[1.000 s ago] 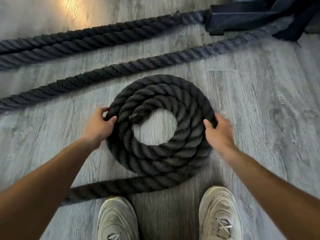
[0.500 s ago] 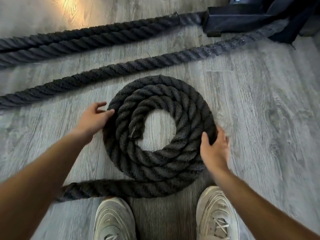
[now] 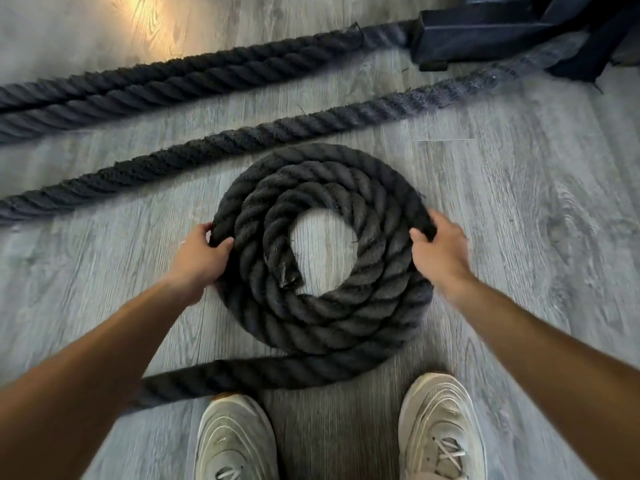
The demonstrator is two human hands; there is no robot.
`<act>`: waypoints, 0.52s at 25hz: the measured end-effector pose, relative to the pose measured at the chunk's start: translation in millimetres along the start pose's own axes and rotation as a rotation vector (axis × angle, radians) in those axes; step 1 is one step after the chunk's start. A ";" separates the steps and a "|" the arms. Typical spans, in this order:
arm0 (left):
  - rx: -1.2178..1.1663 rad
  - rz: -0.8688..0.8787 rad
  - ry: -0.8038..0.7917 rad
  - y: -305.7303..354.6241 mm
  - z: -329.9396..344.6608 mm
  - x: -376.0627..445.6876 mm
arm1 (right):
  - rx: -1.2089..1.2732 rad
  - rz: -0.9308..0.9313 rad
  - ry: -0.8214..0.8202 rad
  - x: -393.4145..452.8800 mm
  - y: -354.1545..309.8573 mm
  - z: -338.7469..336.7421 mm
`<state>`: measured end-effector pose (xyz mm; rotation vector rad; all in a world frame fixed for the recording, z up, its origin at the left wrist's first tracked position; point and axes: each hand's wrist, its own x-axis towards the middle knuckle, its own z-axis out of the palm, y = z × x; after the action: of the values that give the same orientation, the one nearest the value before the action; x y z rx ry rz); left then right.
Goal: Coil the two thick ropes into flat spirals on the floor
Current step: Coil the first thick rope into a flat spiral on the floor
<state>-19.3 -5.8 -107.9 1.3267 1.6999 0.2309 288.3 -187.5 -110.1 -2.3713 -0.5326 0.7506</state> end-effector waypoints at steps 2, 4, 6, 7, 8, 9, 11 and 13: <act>-0.152 -0.079 0.015 -20.1 9.6 -38.9 | -0.055 -0.078 -0.015 34.2 -21.4 1.4; -0.252 -0.178 -0.003 -32.2 20.0 -74.8 | -0.096 -0.131 -0.006 57.6 -38.4 4.6; -0.307 -0.238 -0.022 -35.8 22.3 -85.8 | -0.090 -0.140 0.018 62.2 -43.7 5.9; -0.318 -0.233 -0.008 -33.5 18.8 -80.7 | -0.064 -0.126 0.043 55.7 -39.7 5.8; -0.327 -0.208 0.010 -30.0 13.1 -69.5 | -0.035 -0.086 0.068 43.8 -29.8 5.4; -0.325 -0.170 0.027 -23.8 6.7 -55.4 | -0.020 -0.032 0.090 27.2 -15.1 5.5; -0.287 -0.080 0.029 -2.5 -4.3 -25.6 | -0.009 0.056 0.117 -17.2 18.5 7.2; -0.184 0.010 -0.022 22.4 -7.1 1.7 | 0.047 0.104 0.126 -63.6 43.7 10.2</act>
<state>-9.8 7.2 -90.6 1.1976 1.6128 0.3684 241.9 -249.2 -120.3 -2.3980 -0.3376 0.6459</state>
